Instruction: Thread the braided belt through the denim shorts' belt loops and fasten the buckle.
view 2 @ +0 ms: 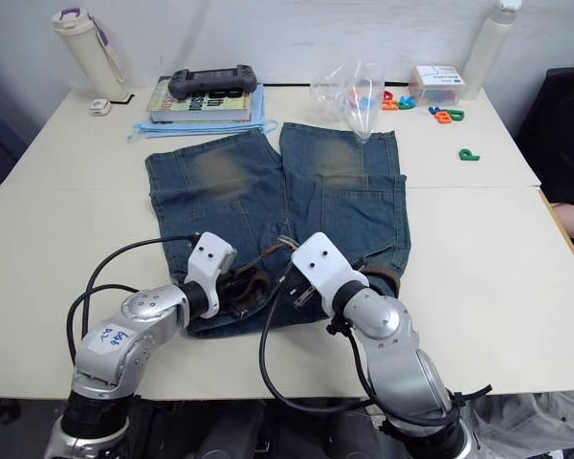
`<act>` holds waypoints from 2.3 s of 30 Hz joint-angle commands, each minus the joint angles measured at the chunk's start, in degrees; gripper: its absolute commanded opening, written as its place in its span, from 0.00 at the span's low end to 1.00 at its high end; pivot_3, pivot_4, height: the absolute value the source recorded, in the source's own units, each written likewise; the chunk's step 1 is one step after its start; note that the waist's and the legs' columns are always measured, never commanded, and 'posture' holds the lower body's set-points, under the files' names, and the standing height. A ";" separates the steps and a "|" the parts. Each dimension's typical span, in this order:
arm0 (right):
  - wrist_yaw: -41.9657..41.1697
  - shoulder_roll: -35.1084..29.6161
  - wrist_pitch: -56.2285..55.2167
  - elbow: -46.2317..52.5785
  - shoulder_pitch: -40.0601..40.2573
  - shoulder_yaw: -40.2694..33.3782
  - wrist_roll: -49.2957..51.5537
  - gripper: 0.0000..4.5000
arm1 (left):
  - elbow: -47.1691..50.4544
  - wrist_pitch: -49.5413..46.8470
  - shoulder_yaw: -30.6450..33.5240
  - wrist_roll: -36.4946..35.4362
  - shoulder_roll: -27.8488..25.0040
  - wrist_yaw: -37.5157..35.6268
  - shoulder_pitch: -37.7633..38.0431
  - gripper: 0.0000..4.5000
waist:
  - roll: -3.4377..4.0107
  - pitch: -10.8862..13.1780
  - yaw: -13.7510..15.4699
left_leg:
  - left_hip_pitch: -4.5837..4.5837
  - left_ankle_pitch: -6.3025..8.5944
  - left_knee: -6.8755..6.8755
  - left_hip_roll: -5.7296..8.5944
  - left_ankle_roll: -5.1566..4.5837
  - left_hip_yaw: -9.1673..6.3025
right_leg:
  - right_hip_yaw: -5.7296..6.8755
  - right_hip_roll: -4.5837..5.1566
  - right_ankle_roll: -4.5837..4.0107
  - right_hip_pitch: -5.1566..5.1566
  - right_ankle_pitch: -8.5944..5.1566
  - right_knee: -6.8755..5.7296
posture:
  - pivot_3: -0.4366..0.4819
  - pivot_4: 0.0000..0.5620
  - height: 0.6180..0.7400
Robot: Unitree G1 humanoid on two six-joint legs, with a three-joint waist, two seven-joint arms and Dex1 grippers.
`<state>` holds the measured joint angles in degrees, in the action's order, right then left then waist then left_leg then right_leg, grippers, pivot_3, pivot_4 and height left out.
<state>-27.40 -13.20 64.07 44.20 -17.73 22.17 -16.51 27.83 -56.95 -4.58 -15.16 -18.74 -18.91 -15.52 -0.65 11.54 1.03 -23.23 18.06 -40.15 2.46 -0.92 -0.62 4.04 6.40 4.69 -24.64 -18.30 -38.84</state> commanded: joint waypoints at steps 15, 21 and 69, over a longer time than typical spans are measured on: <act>2.18 -2.57 -2.31 3.90 -1.15 0.52 4.96 0.00 | -0.34 -0.88 -0.04 -0.44 0.25 0.43 0.92 0.00 | -0.01 0.00 0.08 | 0.00 -0.01 0.00 0.00 0.01 0.00 | -0.01 0.00 -0.02 -0.02 -0.01 -0.03 | 0.48 0.27 0.40; 2.86 -6.11 -4.17 3.71 -2.58 2.68 3.98 0.00 | -0.36 -2.13 0.63 -0.56 1.20 1.73 0.34 0.00 | -0.02 -0.01 0.09 | 0.00 -0.01 0.00 0.00 0.01 0.00 | -0.01 0.00 -0.02 -0.02 -0.01 -0.03 | 0.48 0.27 0.40; -11.91 -25.73 -17.57 5.02 -6.14 -2.24 3.71 0.78 | -4.04 5.59 -4.46 -0.60 5.13 1.08 -2.64 0.00 | -0.11 -0.05 0.48 | -0.02 -0.02 -0.07 0.00 0.00 -0.02 | 0.08 0.03 -0.01 0.09 -0.01 0.08 | 0.48 0.27 0.40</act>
<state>-38.58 -38.71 47.94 46.17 -22.87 23.23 -14.04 23.51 -52.37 -8.39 -15.34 -14.14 -17.11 -17.68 -0.76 11.48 1.50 -23.24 18.05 -40.22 2.45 -0.91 -0.64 4.12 6.44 4.68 -24.55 -18.31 -38.76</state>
